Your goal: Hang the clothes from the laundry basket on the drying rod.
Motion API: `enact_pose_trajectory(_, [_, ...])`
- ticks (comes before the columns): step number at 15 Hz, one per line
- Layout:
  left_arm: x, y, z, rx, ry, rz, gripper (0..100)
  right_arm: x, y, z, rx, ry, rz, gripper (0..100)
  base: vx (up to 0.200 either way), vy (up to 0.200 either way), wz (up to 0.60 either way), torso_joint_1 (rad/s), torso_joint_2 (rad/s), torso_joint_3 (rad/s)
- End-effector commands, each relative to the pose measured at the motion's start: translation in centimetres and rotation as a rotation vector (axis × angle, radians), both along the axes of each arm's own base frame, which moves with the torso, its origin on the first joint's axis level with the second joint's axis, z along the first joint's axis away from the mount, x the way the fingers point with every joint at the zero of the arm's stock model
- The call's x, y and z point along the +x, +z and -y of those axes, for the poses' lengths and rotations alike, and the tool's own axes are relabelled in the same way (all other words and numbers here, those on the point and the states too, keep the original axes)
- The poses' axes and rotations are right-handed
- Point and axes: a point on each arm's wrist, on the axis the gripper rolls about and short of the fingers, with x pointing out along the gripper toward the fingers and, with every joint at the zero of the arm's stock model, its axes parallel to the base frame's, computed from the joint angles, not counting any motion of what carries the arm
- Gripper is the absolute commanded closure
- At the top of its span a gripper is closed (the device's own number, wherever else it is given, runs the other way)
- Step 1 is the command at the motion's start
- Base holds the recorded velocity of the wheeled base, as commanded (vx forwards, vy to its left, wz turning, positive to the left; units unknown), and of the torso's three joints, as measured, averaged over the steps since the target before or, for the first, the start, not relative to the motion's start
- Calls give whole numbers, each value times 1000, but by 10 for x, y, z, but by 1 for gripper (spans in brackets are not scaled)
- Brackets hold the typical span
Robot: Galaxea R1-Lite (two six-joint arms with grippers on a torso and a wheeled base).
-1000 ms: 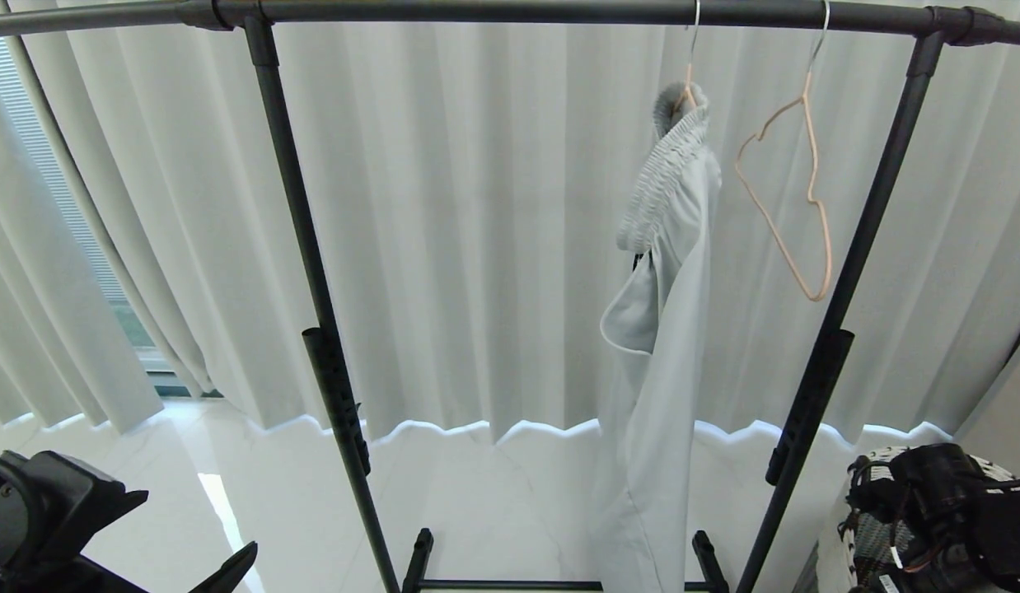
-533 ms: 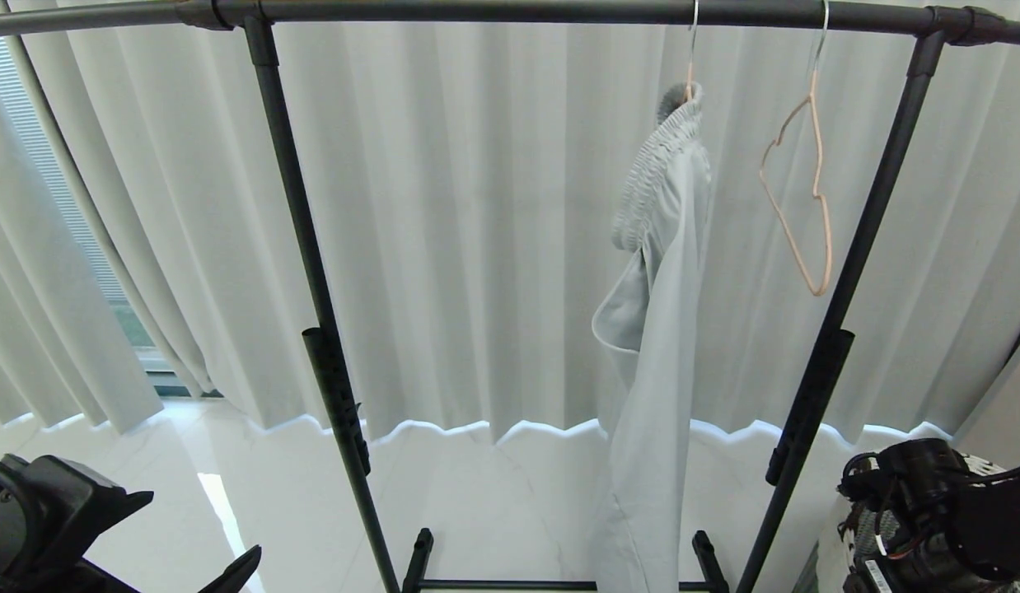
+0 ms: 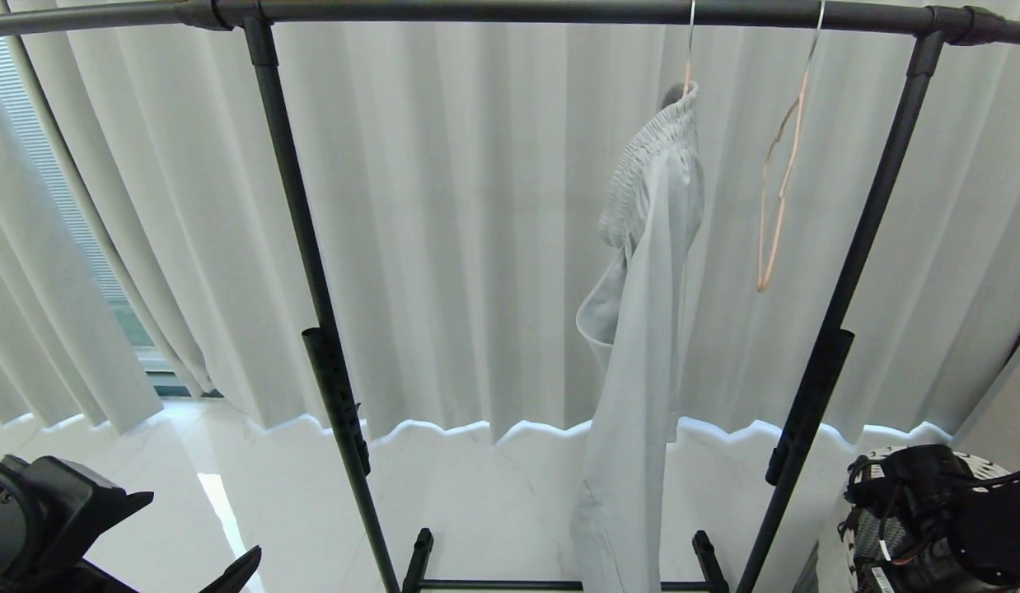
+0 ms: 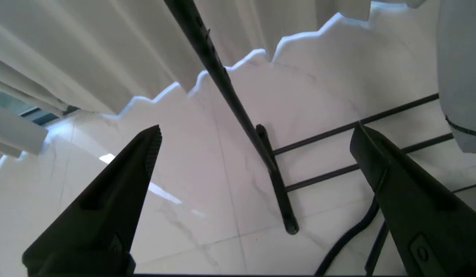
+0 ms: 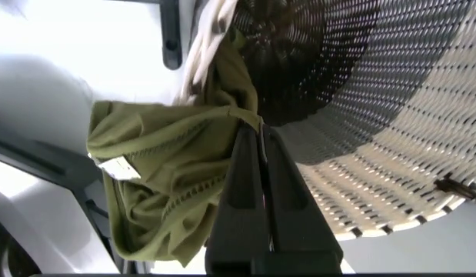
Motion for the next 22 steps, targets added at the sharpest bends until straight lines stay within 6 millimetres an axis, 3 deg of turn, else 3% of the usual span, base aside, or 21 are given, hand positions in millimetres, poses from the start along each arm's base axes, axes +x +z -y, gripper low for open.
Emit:
enact_pose_trajectory(1, [0, 0, 0, 0, 2, 0, 0, -2, 4, 0, 1, 3, 10, 100, 0, 0, 0, 0, 0, 0])
enact_pose_trajectory(4, [-1, -2, 0, 1, 1, -6, 0, -10, 16, -2, 2, 8, 46, 100, 0, 0, 0, 0, 0, 0])
enact_pose_trajectory(7, [-1, -2, 0, 1, 1, -6, 0, -19, 46, -11, 7, 50, 162, 100, 0, 0, 0, 0, 0, 0])
enact_pose_trajectory(13, [-6, 3, 4, -12, -67, 34, 0, -40, 131, -39, 45, 198, 434, 100, 0, 0, 0, 0, 0, 0])
enact_pose_trajectory(18, [-4, 14, 7, -25, -93, 71, 0, -74, 225, -55, 99, 320, 600, 100, 0, 0, 0, 0, 0, 0])
enact_pose_trajectory(22, [-3, 17, 8, 0, -101, 85, 0, -100, 266, -65, 156, 430, 702, 100, -50, 0, 0, 1, 1, 1])
